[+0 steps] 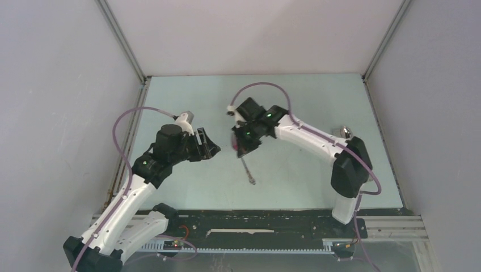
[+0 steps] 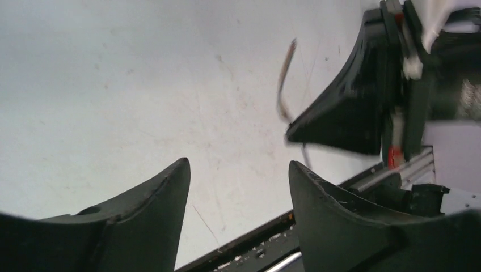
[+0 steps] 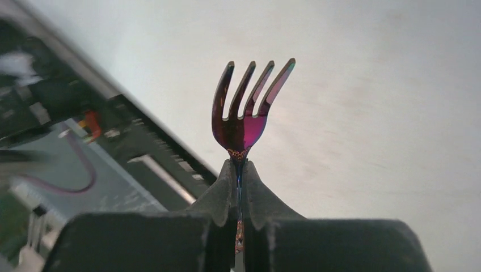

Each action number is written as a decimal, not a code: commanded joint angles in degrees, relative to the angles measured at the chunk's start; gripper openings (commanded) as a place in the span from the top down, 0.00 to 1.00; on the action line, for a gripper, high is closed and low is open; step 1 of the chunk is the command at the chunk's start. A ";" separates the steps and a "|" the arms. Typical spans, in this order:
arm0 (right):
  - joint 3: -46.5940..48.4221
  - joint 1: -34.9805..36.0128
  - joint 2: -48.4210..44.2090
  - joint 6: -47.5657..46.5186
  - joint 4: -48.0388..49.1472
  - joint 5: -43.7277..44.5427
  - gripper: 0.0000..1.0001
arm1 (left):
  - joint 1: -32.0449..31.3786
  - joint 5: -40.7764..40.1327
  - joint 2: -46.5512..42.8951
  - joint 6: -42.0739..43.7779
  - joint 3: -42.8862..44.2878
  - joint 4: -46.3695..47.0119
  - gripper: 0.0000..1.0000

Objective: Fold the napkin into a case and place the utensils inside
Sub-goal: Pass from the left arm to the right, then insert the fork into the folded napkin.

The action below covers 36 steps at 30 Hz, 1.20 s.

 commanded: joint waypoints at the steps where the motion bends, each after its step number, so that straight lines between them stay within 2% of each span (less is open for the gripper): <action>1: -8.31 -14.65 -10.70 -11.47 2.74 2.74 1.00 | -0.26 -5.99 0.05 4.22 7.89 -3.89 0.29; 4: -10.89 -25.95 -12.84 -21.28 0.18 5.63 1.00 | -0.25 -5.79 -0.18 7.66 10.56 -5.99 0.27; 7: -9.49 -37.95 -10.91 -31.02 -4.10 10.58 1.00 | -0.25 -2.92 -0.81 9.86 11.76 -6.50 0.27; 9: -9.05 -45.05 -9.36 -35.66 -3.13 14.08 1.00 | -0.25 -1.14 -0.78 11.68 12.65 -6.78 0.27; 12: -6.61 -54.05 -7.64 -41.80 -1.52 7.74 1.00 | -0.24 -1.52 -0.43 14.44 14.00 -7.18 0.27; 16: -5.67 -55.85 -4.51 -50.39 1.15 7.70 1.00 | -0.49 -2.11 -0.74 15.89 13.45 -5.62 0.26; 22: -6.74 -58.17 -0.28 -53.37 5.34 8.39 1.00 | -3.87 -6.77 -1.68 17.40 10.62 -4.44 0.26; 25: -9.88 -60.28 -1.09 -54.02 9.22 4.75 1.00 | -5.18 -9.74 -1.71 17.50 8.84 -3.89 0.26; 36: -17.35 -63.56 -2.37 -56.55 11.18 2.11 1.00 | -6.63 -9.96 -0.64 17.35 8.54 -3.56 0.26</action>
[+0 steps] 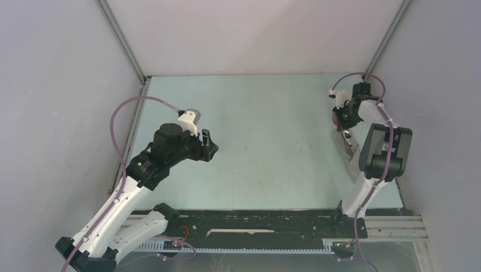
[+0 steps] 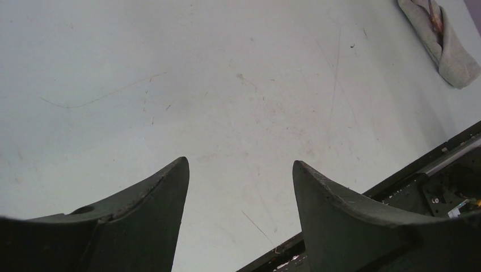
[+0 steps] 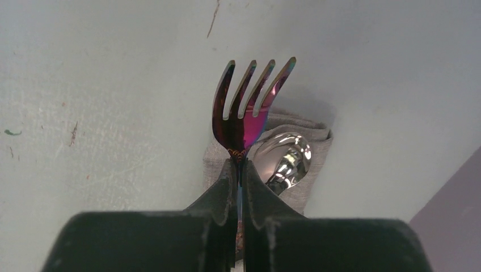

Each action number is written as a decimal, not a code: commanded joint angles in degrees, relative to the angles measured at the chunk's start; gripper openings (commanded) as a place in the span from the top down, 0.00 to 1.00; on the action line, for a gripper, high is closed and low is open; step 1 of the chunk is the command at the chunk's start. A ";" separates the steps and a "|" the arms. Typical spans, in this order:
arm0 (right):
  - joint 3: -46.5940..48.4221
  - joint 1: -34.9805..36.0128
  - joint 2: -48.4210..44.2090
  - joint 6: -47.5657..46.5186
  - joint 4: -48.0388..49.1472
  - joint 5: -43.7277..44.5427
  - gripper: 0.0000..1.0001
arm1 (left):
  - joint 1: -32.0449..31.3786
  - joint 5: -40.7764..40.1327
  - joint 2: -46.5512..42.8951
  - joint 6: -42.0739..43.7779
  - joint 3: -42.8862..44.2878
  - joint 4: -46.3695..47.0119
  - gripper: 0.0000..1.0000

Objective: Fold the napkin into a case and place the utensils inside
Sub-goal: Insert the fork into the folded napkin.

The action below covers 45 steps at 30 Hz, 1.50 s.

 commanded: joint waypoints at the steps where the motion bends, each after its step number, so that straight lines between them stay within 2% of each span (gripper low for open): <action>1: -2.26 -1.37 -2.91 -1.89 2.18 -2.35 1.00 | -0.43 -0.79 -0.04 1.30 0.34 1.91 0.26; 21: -11.47 -3.56 -8.09 -1.59 -0.64 -1.33 1.00 | -1.70 -0.64 -3.25 1.99 -0.59 2.45 0.24; 45: -15.46 -6.64 -8.18 -2.22 -0.81 3.42 1.00 | -3.03 -1.43 -3.59 2.60 -0.65 2.56 0.23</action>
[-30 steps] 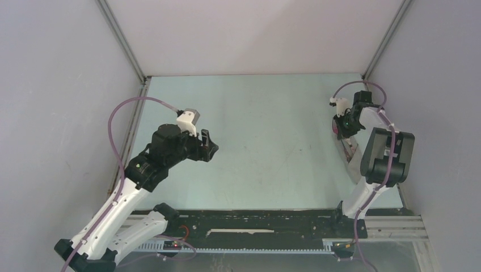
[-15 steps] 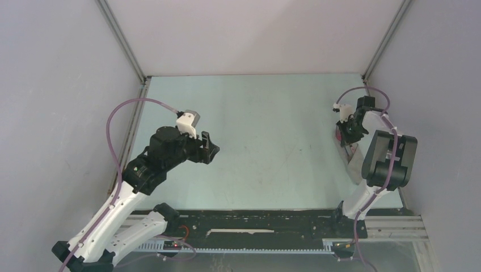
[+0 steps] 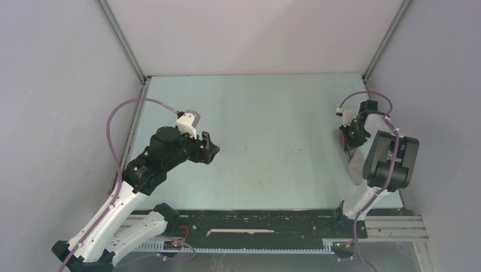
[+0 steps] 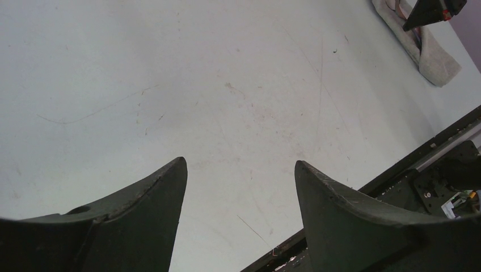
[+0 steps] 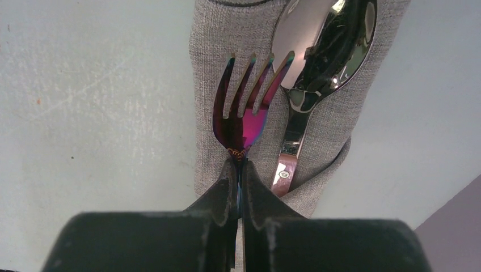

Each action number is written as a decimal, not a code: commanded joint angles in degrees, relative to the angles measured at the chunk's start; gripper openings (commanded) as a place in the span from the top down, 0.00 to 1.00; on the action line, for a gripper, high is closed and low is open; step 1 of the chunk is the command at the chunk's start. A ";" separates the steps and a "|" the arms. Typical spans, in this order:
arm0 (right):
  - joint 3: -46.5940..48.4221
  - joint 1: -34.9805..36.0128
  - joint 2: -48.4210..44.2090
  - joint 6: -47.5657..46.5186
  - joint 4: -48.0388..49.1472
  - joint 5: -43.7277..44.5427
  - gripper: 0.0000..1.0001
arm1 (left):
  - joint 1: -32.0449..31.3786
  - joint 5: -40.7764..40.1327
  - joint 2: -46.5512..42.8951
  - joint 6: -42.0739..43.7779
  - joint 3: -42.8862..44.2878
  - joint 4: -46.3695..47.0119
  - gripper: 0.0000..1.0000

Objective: Fold the napkin into a case and place the utensils inside
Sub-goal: Insert the fork into the folded napkin.

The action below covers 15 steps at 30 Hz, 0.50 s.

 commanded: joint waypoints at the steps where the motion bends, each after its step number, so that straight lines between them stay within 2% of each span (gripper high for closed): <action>1: -1.27 -0.52 -1.67 -0.98 0.25 1.58 1.00 | -0.56 -0.99 -0.71 1.68 -0.64 1.75 0.23; 12: -1.24 -0.37 1.31 -0.43 2.35 2.39 1.00 | -0.60 -0.99 -0.71 1.73 -0.78 1.58 0.23; 15: -1.26 -0.34 1.82 -0.08 2.86 2.10 0.93 | -0.65 -0.99 -0.62 1.77 -0.81 1.62 0.23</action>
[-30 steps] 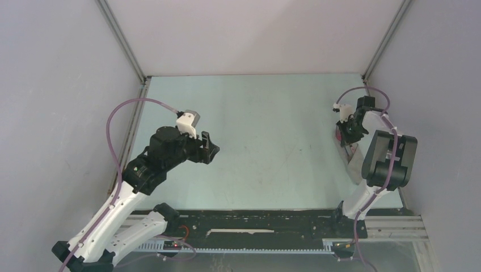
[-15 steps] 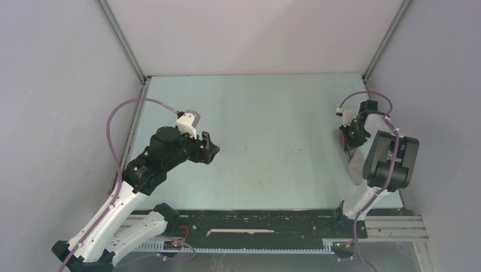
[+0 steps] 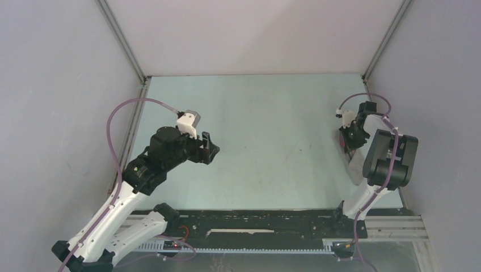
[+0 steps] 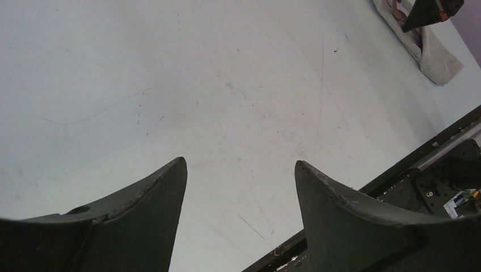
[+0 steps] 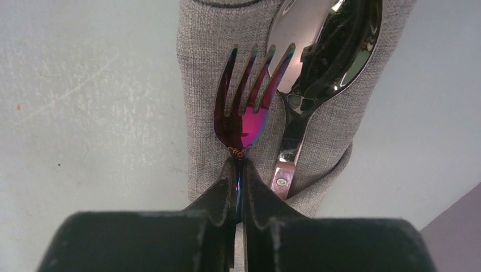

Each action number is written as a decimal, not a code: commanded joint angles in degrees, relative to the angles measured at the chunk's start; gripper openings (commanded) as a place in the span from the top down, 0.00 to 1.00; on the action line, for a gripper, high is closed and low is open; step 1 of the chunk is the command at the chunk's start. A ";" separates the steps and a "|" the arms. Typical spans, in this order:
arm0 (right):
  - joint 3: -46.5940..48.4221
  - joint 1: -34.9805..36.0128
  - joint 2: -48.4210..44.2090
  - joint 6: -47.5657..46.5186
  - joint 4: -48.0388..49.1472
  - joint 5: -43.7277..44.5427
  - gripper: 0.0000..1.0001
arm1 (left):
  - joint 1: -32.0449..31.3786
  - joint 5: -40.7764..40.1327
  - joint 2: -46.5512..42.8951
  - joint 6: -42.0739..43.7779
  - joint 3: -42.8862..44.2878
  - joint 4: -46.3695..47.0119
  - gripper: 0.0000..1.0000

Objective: Fold the napkin into a case and place the utensils inside
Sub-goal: Insert the fork into the folded napkin.

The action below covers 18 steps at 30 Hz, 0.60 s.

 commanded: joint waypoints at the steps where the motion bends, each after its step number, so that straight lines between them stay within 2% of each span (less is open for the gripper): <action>1: -0.24 -0.32 1.23 -0.10 1.54 0.67 0.91 | -0.56 -0.98 -0.62 1.34 -0.81 1.57 0.23; 11: -0.21 0.95 -0.14 1.04 1.44 1.87 0.70 | -0.65 -1.02 -0.77 1.42 -0.81 1.78 0.23; 18: -0.21 2.08 -2.99 2.14 0.34 1.07 0.65 | -0.65 -0.84 -1.77 1.42 -0.99 1.78 0.23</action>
